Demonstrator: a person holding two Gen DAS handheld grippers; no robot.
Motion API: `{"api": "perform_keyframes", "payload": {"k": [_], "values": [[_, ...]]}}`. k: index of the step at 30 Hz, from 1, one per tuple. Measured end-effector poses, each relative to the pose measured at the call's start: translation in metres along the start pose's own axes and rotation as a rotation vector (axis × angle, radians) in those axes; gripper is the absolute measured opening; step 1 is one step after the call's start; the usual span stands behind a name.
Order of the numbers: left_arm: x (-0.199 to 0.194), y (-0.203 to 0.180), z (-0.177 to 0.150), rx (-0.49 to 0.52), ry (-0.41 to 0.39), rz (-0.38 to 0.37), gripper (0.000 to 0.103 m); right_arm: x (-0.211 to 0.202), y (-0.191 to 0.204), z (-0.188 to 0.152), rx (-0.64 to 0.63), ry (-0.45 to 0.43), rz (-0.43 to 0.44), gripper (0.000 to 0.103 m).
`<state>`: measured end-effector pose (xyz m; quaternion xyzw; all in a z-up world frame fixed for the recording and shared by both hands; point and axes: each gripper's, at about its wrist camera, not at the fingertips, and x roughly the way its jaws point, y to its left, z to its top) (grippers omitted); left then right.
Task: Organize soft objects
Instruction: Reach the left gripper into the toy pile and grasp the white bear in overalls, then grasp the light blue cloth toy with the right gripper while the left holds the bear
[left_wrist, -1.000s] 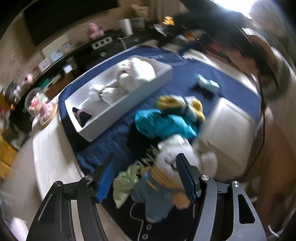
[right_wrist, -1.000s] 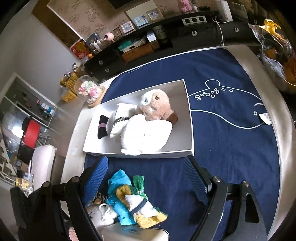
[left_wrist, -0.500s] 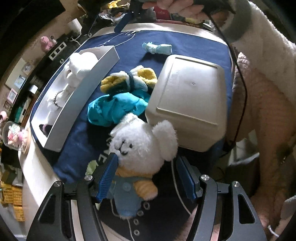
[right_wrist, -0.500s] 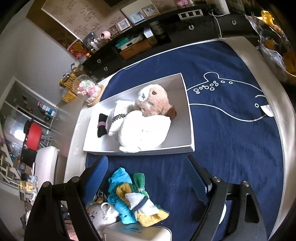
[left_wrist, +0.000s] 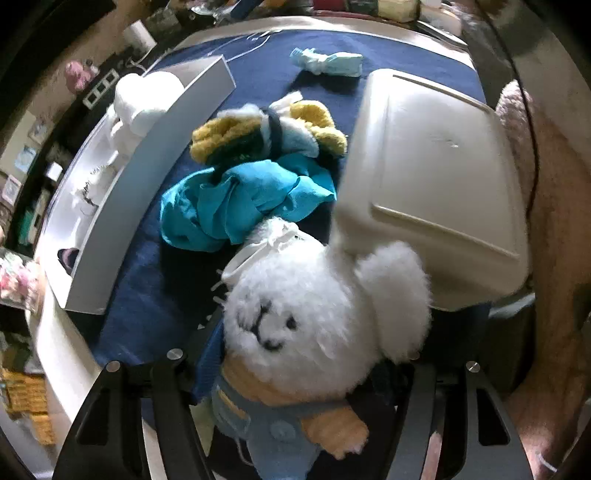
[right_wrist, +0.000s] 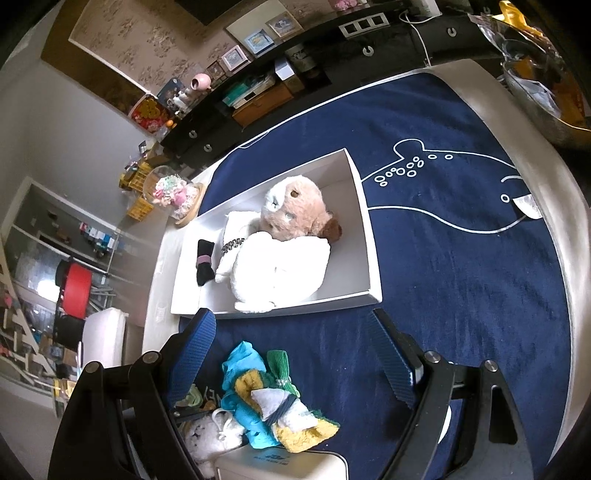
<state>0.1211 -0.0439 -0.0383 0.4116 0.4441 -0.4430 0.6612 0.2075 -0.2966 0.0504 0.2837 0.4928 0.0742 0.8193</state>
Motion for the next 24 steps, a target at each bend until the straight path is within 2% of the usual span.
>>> {"api": "perform_keyframes", "payload": {"k": [5,7,12,18,24], "values": [[0.0,0.012,0.0,-0.068,-0.036,-0.039,0.063,-0.001,-0.002,0.001,0.007,-0.002,-0.005,0.103],[-0.005,0.024,-0.003,-0.134,-0.079,-0.05,0.062,-0.001,-0.003,0.001,0.012,-0.004,-0.007,0.103],[-0.019,0.07,-0.014,-0.36,-0.163,-0.08,0.061,-0.003,-0.007,0.002,0.025,-0.007,-0.004,0.103],[-0.042,0.129,-0.025,-0.702,-0.296,-0.106,0.061,0.0,-0.009,0.002,0.037,-0.003,-0.008,0.103],[-0.079,0.156,-0.022,-0.892,-0.457,-0.115,0.062,0.005,-0.007,0.001,0.023,0.014,-0.021,0.103]]}}
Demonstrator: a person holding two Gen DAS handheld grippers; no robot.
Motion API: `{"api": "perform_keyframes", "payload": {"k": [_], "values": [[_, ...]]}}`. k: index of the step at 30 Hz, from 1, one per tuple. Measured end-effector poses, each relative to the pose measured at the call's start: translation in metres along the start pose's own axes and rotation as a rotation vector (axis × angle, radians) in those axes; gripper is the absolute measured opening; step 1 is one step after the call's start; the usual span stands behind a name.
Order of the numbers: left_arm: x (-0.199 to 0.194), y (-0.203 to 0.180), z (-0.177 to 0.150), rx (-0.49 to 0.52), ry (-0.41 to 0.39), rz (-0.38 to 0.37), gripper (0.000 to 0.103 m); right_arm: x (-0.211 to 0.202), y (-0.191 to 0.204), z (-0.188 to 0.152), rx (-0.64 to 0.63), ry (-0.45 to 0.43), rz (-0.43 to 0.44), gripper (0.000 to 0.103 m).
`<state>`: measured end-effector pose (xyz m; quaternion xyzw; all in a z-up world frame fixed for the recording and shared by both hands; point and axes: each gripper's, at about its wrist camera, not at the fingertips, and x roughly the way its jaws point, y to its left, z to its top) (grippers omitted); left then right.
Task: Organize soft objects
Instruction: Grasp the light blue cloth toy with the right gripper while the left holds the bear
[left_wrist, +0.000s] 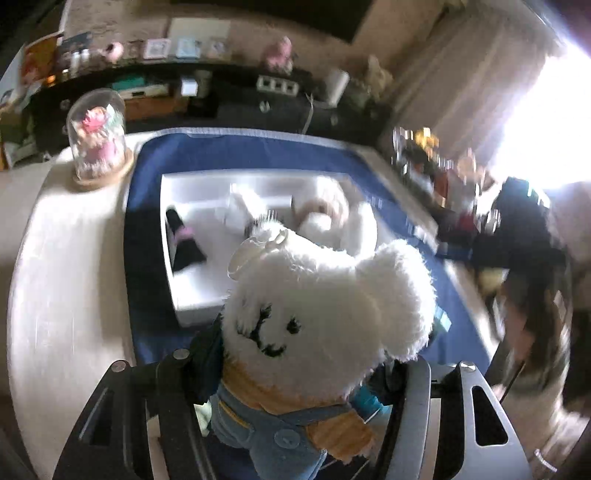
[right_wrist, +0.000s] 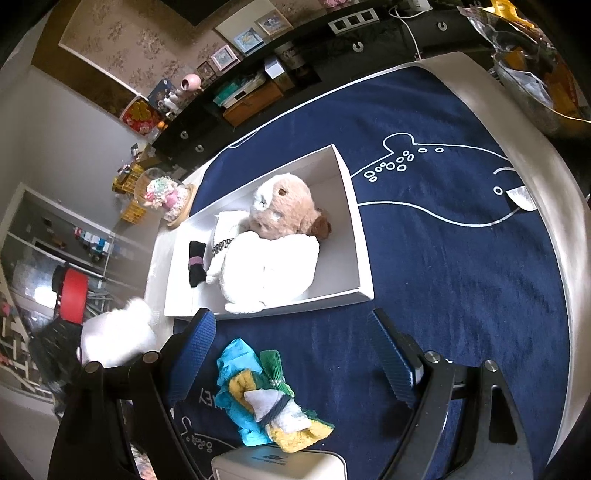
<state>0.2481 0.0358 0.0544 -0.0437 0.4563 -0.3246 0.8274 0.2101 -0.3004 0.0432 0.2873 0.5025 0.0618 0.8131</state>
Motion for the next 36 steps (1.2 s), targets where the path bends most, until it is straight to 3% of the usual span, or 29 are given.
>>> {"api": "perform_keyframes", "payload": {"k": [5,8,11,13,18,25,36], "values": [[-0.002,-0.003,0.018,-0.114,-0.113,0.007,0.062,0.001,0.005,-0.001,-0.027,0.003,-0.017,0.103],[0.009,-0.003,0.018,-0.129,-0.156,-0.014,0.062,-0.004,0.005,-0.003,-0.053,-0.007,-0.052,0.103],[0.019,-0.001,0.019,-0.133,-0.109,-0.035,0.062,-0.013,0.002,-0.004,-0.089,-0.031,-0.144,0.103],[0.019,-0.001,0.02,-0.132,-0.119,-0.044,0.062,-0.021,-0.002,-0.005,-0.095,-0.056,-0.216,0.103],[0.019,0.002,0.02,-0.148,-0.115,-0.051,0.062,-0.03,-0.02,-0.004,-0.05,-0.084,-0.281,0.103],[0.016,0.006,0.018,-0.178,-0.115,-0.059,0.062,0.01,-0.038,-0.036,-0.083,0.073,-0.4,0.103],[0.013,0.012,0.015,-0.204,-0.112,-0.074,0.062,0.038,-0.052,-0.068,-0.105,0.172,-0.496,0.103]]}}
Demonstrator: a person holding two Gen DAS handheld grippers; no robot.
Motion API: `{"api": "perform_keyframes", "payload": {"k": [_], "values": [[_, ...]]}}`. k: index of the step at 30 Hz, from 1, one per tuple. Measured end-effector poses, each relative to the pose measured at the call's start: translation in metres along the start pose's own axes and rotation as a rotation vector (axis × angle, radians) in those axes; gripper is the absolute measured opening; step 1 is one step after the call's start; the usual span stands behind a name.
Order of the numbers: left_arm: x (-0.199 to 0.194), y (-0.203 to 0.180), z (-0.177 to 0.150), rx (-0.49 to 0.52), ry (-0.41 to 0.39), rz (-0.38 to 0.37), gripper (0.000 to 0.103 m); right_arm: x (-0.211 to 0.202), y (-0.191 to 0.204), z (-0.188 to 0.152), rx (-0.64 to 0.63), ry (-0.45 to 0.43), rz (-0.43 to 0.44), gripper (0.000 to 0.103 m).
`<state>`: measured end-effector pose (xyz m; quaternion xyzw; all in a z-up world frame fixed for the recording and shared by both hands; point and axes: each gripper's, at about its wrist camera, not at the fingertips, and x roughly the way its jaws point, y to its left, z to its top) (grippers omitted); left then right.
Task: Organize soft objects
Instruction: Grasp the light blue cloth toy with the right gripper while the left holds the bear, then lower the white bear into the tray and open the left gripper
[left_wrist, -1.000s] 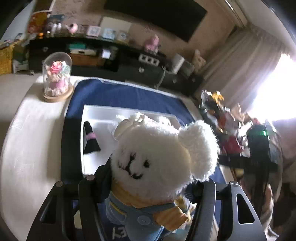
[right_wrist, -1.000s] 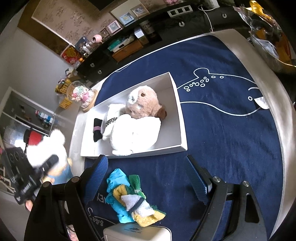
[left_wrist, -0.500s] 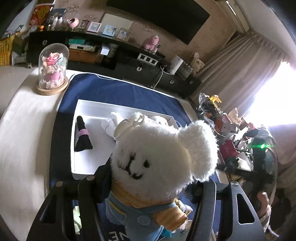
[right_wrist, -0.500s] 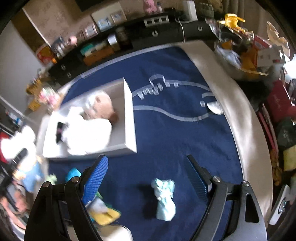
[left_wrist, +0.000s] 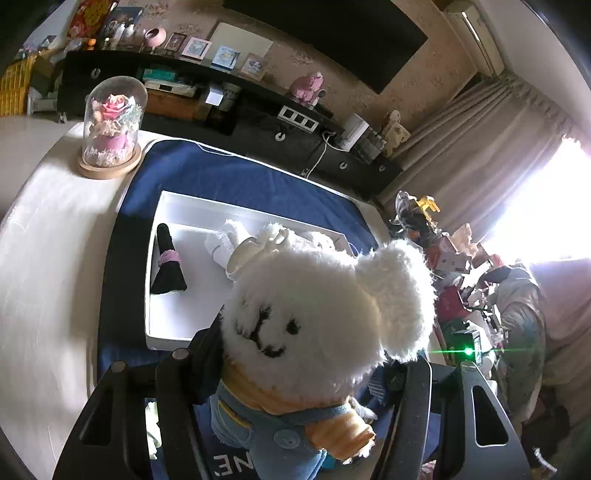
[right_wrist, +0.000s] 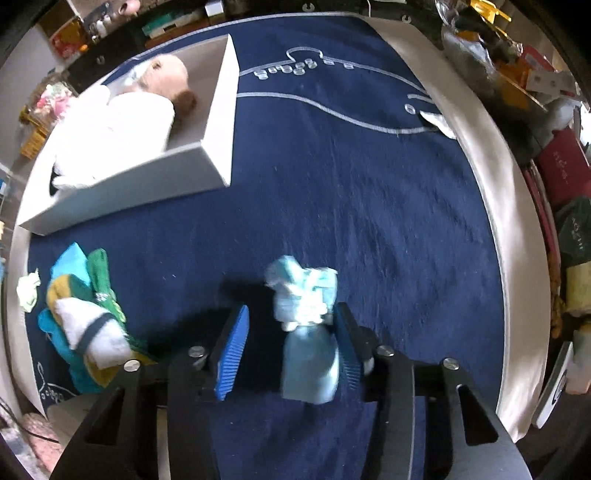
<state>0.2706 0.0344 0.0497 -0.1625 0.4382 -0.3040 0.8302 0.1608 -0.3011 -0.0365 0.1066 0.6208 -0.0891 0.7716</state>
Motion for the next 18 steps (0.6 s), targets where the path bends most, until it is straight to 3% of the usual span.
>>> {"api": "perform_keyframes", "payload": {"k": [13,16,18], "values": [[-0.001,0.003,-0.001,-0.016,0.002,0.007,0.062,-0.011,0.0,-0.003,-0.011,-0.032,-0.055,0.103],[-0.003,0.003,-0.002,-0.02,-0.004,0.014,0.062,-0.014,0.006,0.002,-0.008,-0.039,-0.019,0.103],[-0.004,0.002,-0.002,-0.019,-0.007,0.02,0.062,-0.016,0.011,0.009,0.002,-0.038,0.058,0.103]]}}
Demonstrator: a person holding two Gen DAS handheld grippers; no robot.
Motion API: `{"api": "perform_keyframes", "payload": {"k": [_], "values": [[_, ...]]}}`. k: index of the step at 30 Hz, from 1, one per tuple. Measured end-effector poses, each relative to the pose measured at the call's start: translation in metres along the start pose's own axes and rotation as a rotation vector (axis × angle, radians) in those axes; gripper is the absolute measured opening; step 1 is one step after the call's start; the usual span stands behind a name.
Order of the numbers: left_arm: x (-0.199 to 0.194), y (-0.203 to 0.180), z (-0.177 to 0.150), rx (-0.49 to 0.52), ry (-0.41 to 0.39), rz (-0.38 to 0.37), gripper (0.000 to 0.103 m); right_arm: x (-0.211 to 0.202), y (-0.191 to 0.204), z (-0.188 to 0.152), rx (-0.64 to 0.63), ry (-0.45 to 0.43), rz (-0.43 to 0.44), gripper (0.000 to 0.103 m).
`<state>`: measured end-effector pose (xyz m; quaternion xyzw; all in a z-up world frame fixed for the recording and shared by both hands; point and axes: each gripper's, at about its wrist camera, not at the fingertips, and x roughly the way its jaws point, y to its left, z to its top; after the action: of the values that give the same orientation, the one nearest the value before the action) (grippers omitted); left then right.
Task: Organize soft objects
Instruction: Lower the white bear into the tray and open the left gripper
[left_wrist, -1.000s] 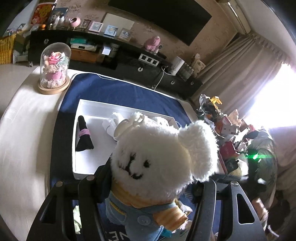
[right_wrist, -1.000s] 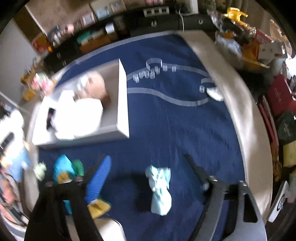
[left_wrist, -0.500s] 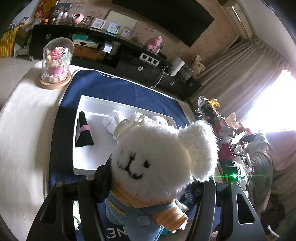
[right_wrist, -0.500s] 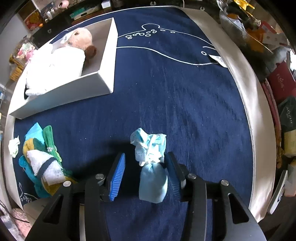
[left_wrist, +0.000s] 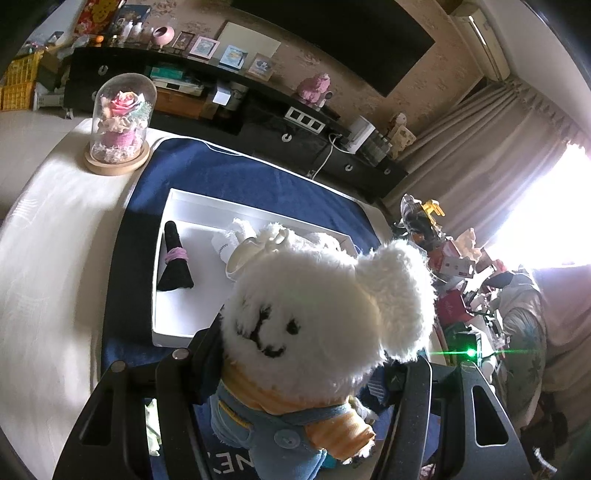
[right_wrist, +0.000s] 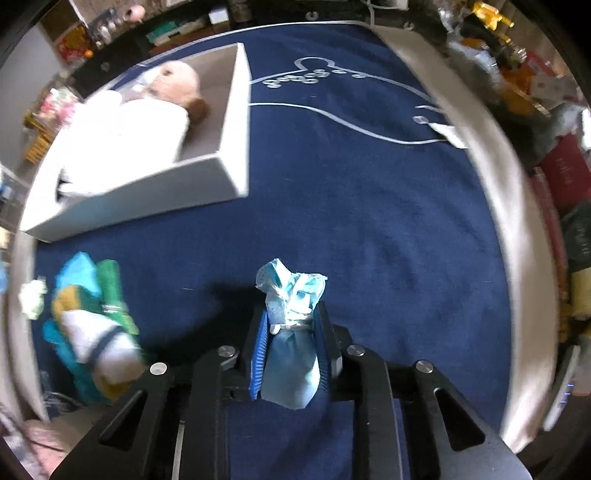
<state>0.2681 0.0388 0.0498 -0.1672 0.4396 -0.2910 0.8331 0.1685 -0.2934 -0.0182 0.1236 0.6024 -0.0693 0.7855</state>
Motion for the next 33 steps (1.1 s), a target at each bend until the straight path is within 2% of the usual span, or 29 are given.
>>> {"api": "perform_keyframes", "payload": {"k": [1,9,13,17,23,28,33], "values": [[-0.001,0.0,0.0,0.0,-0.002,0.004,0.062,-0.004,0.003,0.001,-0.001,-0.008,0.037,0.103],[-0.004,-0.001,0.001,0.003,-0.019,0.032,0.062,-0.046,0.039,0.019,-0.059,-0.106,0.157,0.103],[-0.009,0.0,0.002,0.004,-0.036,0.034,0.062,-0.062,0.062,0.043,-0.096,-0.15,0.196,0.103],[-0.013,0.006,0.004,-0.004,-0.053,0.044,0.062,-0.063,0.073,0.048,-0.111,-0.205,0.215,0.103],[-0.027,0.007,0.013,-0.027,-0.088,0.052,0.062,-0.045,0.074,0.045,-0.121,-0.169,0.247,0.103],[-0.044,-0.016,0.038,0.002,-0.129,0.113,0.062,-0.051,0.076,0.042,-0.137,-0.183,0.276,0.103],[-0.054,-0.034,0.07,0.013,-0.177,0.078,0.062,-0.053,0.075,0.044,-0.126,-0.189,0.287,0.103]]}}
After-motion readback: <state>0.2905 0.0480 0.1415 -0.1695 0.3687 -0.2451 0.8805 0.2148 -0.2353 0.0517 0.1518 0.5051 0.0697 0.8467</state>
